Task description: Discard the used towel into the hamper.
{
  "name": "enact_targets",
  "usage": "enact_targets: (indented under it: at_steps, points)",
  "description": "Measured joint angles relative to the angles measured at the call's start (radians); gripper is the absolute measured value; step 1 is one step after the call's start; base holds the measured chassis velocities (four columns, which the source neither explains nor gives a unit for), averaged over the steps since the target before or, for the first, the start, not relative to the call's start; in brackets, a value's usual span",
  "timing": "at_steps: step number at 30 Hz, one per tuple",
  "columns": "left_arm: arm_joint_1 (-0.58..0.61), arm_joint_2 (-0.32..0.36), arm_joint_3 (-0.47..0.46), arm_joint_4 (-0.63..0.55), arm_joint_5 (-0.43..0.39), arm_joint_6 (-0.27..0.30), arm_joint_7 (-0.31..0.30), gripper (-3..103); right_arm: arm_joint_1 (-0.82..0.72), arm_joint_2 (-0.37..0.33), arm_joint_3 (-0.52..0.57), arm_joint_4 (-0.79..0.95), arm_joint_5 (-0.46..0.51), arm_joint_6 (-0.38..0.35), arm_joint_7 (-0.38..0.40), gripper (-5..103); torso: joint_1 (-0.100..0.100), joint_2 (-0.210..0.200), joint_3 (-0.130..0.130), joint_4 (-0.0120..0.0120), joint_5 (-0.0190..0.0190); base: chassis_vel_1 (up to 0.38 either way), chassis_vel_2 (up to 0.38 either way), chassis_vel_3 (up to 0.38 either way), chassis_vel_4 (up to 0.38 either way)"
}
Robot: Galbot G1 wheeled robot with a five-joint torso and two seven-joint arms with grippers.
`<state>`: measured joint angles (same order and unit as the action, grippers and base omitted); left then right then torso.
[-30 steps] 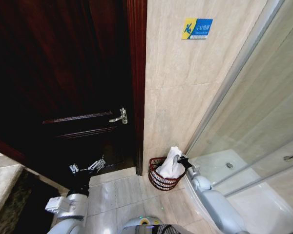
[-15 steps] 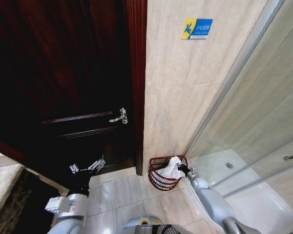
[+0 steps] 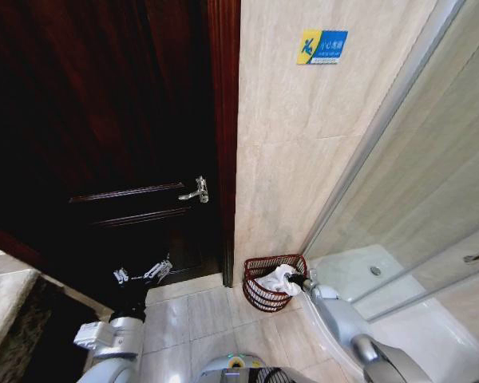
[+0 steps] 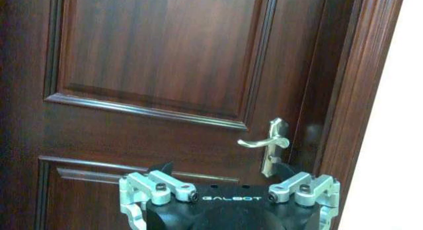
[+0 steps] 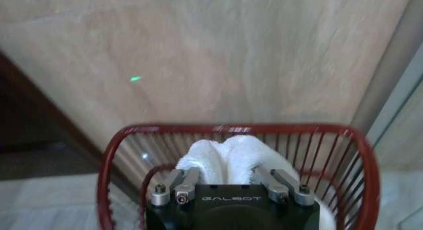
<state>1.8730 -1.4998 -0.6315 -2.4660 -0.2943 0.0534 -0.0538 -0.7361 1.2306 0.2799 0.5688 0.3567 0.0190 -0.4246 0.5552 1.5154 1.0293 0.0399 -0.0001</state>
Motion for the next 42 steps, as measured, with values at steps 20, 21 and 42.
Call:
enact_targets:
  at_steps: [20,21,42]
  points:
    - [0.0,0.0,0.0,0.0,0.0,0.0,0.0,100,0.052,0.051,-0.045,0.016,-0.073,0.075,0.097,100,0.0,0.0,0.0,0.0009,0.0001,0.0,0.0,0.0,0.0]
    - [0.0,0.0,0.0,0.0,0.0,0.0,0.0,100,0.052,0.051,-0.045,0.016,-0.073,0.075,0.097,100,0.0,0.0,0.0,0.0009,0.0001,0.0,0.0,0.0,0.0]
    - [0.0,0.0,0.0,0.0,0.0,0.0,0.0,100,-0.146,-0.047,0.044,0.162,-0.056,0.069,0.0,100,0.0,0.0,0.0,-0.0002,0.0,0.0,0.0,0.0,0.0]
